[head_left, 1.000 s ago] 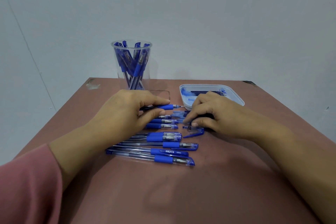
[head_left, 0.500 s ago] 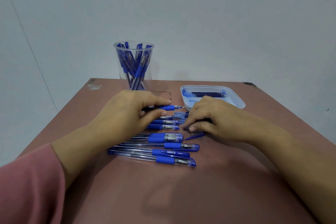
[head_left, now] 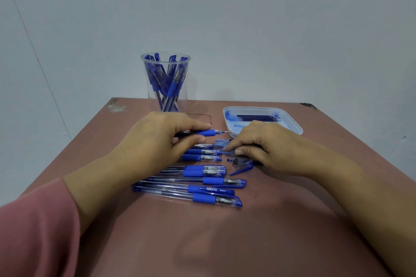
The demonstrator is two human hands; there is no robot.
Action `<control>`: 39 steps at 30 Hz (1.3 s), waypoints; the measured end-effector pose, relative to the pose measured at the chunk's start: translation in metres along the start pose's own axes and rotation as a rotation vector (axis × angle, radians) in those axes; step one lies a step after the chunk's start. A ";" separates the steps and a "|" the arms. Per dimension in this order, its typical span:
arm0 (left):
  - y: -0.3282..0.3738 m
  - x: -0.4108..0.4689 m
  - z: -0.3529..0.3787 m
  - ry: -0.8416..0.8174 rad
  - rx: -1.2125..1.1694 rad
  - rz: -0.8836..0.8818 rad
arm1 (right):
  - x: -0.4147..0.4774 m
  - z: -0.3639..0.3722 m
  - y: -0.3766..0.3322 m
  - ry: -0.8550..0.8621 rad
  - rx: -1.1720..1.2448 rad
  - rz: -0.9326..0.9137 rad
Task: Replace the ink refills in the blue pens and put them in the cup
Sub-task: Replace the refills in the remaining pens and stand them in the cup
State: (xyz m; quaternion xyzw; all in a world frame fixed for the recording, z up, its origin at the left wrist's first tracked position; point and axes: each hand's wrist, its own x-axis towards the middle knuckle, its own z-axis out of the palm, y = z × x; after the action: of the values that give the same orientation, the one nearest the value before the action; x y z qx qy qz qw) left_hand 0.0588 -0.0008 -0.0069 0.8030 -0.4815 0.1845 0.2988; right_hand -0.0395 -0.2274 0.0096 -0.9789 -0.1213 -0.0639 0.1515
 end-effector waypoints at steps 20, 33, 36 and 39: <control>0.002 0.000 -0.001 -0.007 -0.024 -0.019 | 0.005 0.007 0.002 0.481 0.141 -0.140; 0.003 0.000 0.001 0.015 -0.039 0.047 | 0.010 0.019 -0.003 0.477 0.203 -0.118; 0.003 0.000 0.001 0.026 -0.034 0.055 | 0.013 0.021 0.000 0.481 0.120 -0.150; 0.001 0.000 0.001 0.032 -0.026 0.066 | 0.011 0.019 0.002 0.456 0.126 -0.172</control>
State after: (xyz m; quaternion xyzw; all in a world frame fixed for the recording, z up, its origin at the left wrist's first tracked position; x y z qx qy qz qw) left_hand 0.0577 -0.0025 -0.0072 0.7795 -0.5053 0.2009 0.3109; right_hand -0.0266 -0.2204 -0.0073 -0.9139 -0.1707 -0.2880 0.2298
